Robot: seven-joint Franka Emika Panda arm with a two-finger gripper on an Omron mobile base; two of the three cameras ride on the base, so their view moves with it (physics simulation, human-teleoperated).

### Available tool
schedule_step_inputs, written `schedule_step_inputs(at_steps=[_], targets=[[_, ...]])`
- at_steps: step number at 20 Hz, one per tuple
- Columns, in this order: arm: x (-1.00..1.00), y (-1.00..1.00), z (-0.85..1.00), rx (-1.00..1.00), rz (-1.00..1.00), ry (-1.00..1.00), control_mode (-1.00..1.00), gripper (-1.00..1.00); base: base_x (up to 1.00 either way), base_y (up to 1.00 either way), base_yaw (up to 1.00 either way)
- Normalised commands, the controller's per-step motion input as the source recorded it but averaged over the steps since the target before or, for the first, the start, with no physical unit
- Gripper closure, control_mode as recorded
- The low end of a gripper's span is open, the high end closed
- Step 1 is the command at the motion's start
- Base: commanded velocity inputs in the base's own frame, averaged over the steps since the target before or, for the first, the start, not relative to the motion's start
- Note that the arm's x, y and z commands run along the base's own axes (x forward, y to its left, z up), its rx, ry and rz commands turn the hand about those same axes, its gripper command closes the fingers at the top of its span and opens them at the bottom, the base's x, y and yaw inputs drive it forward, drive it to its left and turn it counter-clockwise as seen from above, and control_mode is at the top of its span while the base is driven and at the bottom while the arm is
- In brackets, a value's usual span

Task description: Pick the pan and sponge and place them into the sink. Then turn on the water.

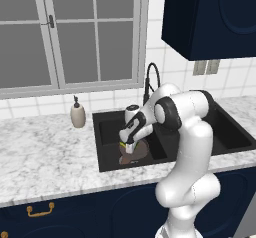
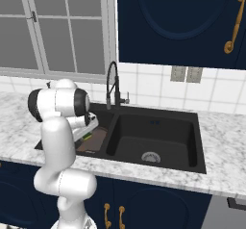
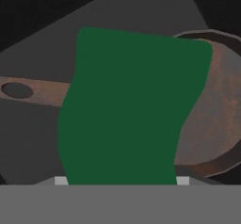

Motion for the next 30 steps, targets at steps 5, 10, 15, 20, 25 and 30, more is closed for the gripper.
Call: schedule_step_inputs(at_steps=[5, 10, 15, 20, 25, 30], targets=[[0.23, 0.0, -0.36, 0.0, 0.0, 0.0, -1.0, 1.0, 0.0, 0.0, 0.0], [0.21, 0.0, -0.35, 0.0, 0.0, 0.0, -1.0, 1.0, 0.0, 0.0, 0.0], [0.16, 0.01, -0.29, 0.0, 0.0, 0.0, -1.0, 1.0, 0.0, 0.0, 0.0], [0.15, 0.01, -0.28, 0.0, 0.0, 0.0, -1.0, 1.0, 0.0, 0.0, 0.0], [0.19, 0.02, -0.19, 0.0, 0.0, 0.02, -1.0, 1.0, 0.0, 0.0, 0.0], [0.17, 0.04, -0.01, 0.0, 0.0, 0.03, -1.0, -1.0, 0.0, 0.0, 0.0]])
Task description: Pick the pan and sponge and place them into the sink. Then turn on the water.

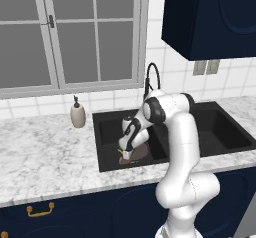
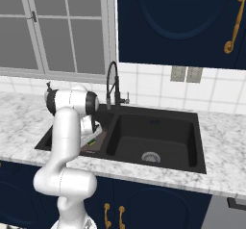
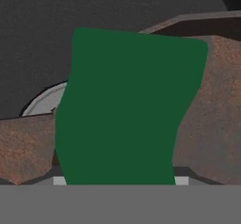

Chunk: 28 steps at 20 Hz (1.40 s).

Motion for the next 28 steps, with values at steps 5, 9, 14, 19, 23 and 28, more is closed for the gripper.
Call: schedule_step_inputs(at_steps=[5, 9, 14, 19, 23, 28], targets=[[-0.02, 0.02, 0.22, -0.04, -0.02, 0.04, -1.0, -1.0, 0.0, 0.0, 0.0], [-0.22, 0.0, 0.75, 0.0, -0.04, 0.0, -1.0, -1.0, 0.0, 0.0, 0.0], [-0.32, -0.03, 0.97, 0.03, -0.05, -0.08, -1.0, -1.0, 0.0, 0.0, 0.0], [-0.59, -0.2, 1.0, 0.11, -0.07, -0.16, -1.0, -1.0, 0.0, 0.0, 0.0], [-0.69, -0.39, 1.0, 0.13, -0.09, -0.17, -1.0, -1.0, 0.0, 0.0, 0.0], [-0.7, -0.38, 1.0, 0.14, -0.11, -0.16, -1.0, -1.0, 0.0, 0.0, 0.0]])
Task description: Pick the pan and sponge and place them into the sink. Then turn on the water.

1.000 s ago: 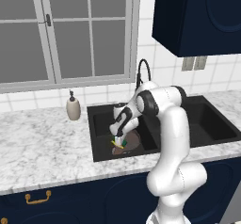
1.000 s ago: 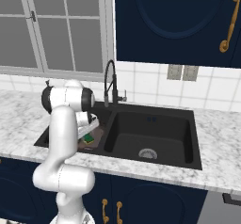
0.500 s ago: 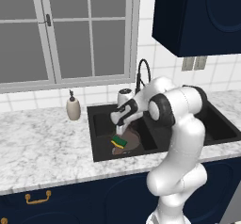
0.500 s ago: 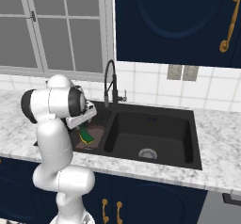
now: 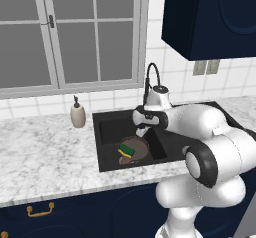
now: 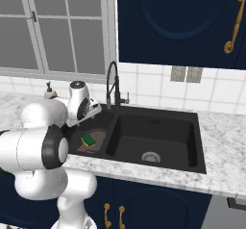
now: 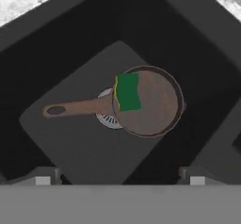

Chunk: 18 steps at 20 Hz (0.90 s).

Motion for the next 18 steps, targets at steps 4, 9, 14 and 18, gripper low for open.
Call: schedule_step_inputs(at_steps=[4, 9, 14, 18], targets=[[-0.64, -0.31, 0.92, 0.11, -0.13, -0.12, -1.0, -1.0, 0.0, 0.0, 0.0], [-0.07, -0.5, 0.32, 0.11, -0.26, -0.01, -1.0, -1.0, 0.0, 0.0, 0.0], [0.0, -0.64, 0.1, 0.22, -0.19, 0.0, -1.0, -1.0, 0.0, 0.0, 0.0], [0.17, -0.59, 0.0, 0.22, -0.14, 0.06, -1.0, -1.0, 0.0, 0.0, 0.0]])
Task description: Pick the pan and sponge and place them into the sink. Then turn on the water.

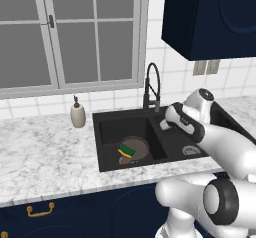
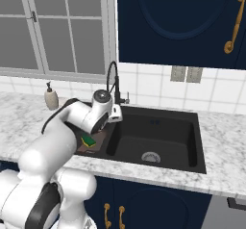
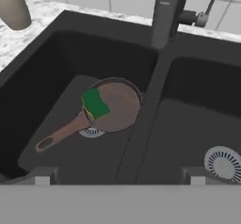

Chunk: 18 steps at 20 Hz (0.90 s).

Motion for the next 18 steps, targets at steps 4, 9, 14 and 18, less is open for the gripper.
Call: schedule_step_inputs(at_steps=[4, 9, 14, 18], targets=[[0.33, -0.62, 0.0, 0.27, -0.04, 0.12, -1.0, -1.0, 0.0, 0.0, 0.0], [0.32, -0.52, 0.0, 0.25, 0.0, 0.16, -1.0, -1.0, 0.0, 0.0, 0.0], [0.36, -0.35, 0.0, 0.31, 0.0, 0.08, -1.0, -1.0, 0.0, 0.0, 0.0], [0.17, -0.03, -0.01, 0.07, 0.0, 0.03, -1.0, -1.0, 0.0, 0.0, 0.0]])
